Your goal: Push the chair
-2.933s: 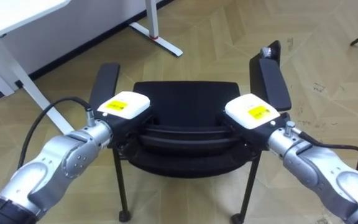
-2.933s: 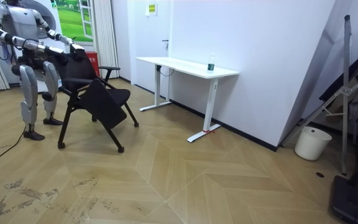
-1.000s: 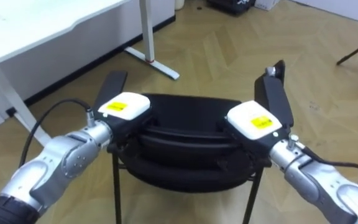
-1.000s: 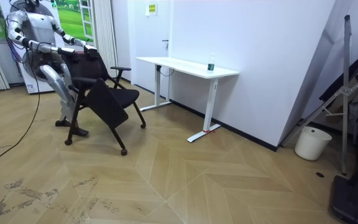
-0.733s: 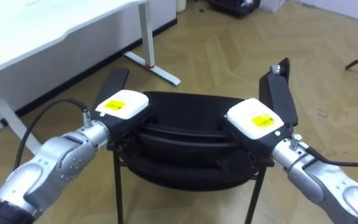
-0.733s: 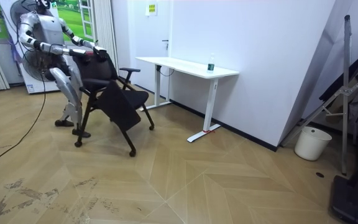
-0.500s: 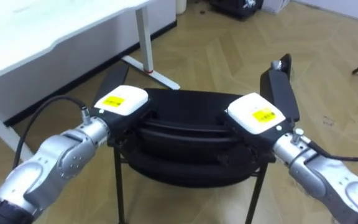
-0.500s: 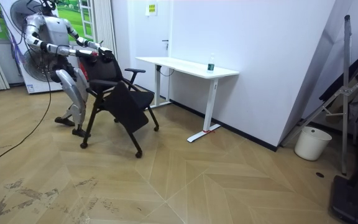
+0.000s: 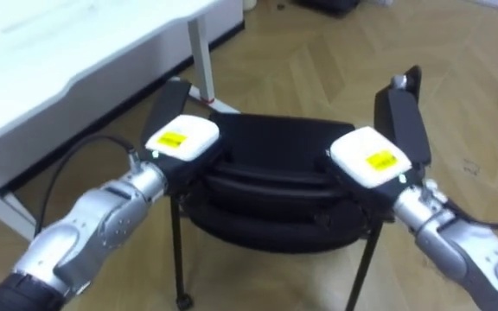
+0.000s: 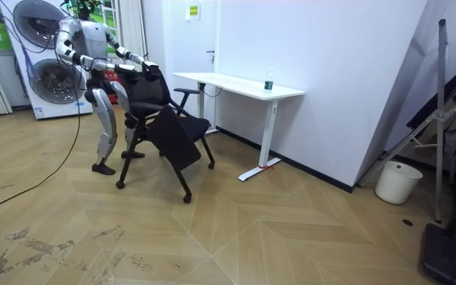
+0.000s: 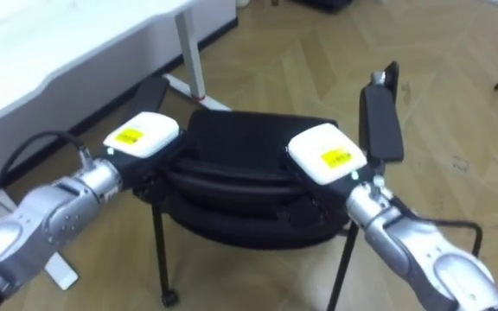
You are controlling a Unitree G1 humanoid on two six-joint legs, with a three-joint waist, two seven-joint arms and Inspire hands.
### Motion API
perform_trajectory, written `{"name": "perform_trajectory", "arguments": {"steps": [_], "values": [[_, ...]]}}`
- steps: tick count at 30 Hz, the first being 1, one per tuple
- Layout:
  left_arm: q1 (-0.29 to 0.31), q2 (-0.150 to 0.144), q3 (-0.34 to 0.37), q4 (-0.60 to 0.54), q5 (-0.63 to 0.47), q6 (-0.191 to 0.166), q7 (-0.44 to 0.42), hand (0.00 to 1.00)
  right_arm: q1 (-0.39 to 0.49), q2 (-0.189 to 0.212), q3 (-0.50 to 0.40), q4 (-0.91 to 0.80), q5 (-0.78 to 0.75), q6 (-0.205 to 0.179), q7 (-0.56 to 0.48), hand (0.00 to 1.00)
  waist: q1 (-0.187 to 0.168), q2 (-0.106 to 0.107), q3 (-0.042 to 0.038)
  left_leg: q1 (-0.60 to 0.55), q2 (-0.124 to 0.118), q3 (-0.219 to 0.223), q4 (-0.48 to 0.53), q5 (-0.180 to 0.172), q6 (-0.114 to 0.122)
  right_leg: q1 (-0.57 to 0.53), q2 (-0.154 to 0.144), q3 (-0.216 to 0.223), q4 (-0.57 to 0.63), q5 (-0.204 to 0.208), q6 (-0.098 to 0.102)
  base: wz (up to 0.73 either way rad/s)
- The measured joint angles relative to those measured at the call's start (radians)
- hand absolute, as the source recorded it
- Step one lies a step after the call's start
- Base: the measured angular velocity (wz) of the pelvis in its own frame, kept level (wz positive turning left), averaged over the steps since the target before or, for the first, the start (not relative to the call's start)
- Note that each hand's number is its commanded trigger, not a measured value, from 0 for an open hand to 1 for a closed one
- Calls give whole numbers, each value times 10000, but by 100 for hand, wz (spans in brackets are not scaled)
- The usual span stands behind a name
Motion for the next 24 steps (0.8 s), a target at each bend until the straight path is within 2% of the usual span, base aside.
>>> {"name": "perform_trajectory", "arguments": {"steps": [4, 6, 9, 11, 13, 14, 16, 17, 19, 21, 23, 24], "values": [[36, 98, 151, -97, -26, -117, -91, 100, 181, 1, -12, -528, -93, 304, 190, 100, 196, 77, -8, 100, -67, 74, 10, -345, 8, 212, -62, 67, -305, -24, 119, -7], [31, 53, 221, -115, -36, -146, -95, 100, 202, -34, 0, -741, -93, 420, 264, 100, 383, 52, -6, 123, -195, 94, -66, -393, 16, 231, -190, 52, -322, -65, 183, 0], [-57, 20, 354, -100, -29, -190, -93, 100, 84, -92, 32, -817, -112, 494, 183, 100, 456, 44, -7, 14, -365, 36, 21, -427, 53, 278, -397, -60, -352, -120, 254, 11], [-41, -6, 417, 1, -13, -206, -59, 100, -106, -74, 200, -808, -112, 682, 206, 100, 735, -6, 9, -52, -406, 59, 117, -429, 54, 303, -513, -75, -344, -121, 256, 0], [75, -128, 834, 37, 244, -320, 14, 100, -458, -39, 425, -799, -106, 806, 374, 100, 880, -102, 3, -47, -604, 33, -114, -429, 63, 354, -574, -192, -418, -160, 345, 20], [102, -177, 952, 53, 319, -342, 20, 100, -539, 3, 496, -799, -105, 855, 441, 100, 903, -114, -6, -47, -644, 32, -164, -429, 65, 408, -615, -293, -462, -159, 358, 44], [105, -213, 1248, 67, 403, -344, 20, 100, -865, 198, 611, -710, -103, 956, 604, 100, 958, -164, -10, -101, -787, 73, -255, -522, 239, 473, -721, -448, -301, -201, 483, 54], [105, -215, 1300, 80, 404, -335, 20, 100, -968, 250, 670, -660, -102, 982, 629, 100, 966, -187, -22, -117, -846, 68, -252, -531, 271, 420, -772, -393, -110, -201, 492, 58], [174, -251, 1484, 141, 449, -276, 27, 100, -1385, 517, 939, -293, -100, 1103, 696, 100, 1185, -255, -30, -140, -926, -43, -10, -621, 403, 237, -800, -85, 777, -39, 774, 52], [194, -226, 1624, 298, 516, -322, 150, 100, -1735, 678, 1164, -4, -101, 1164, 796, 100, 1244, -393, -42, -199, -1140, -296, 191, -633, 424, 267, -912, -135, 1347, -9, 757, 78], [176, -246, 1731, 356, 591, -283, 231, 100, -2069, 813, 1340, 289, -93, 1178, 796, 100, 1490, -414, -40, -341, -1220, -450, 552, -665, 477, 248, -928, -135, 1687, 13, 718, 72], [175, -246, 1792, 428, 604, -224, 252, 100, -2246, 1015, 1359, 558, -138, 1158, 760, 100, 1795, -416, -39, -366, -1255, -659, 688, -675, 487, 270, -929, -196, 1833, 34, 678, 40]]}}
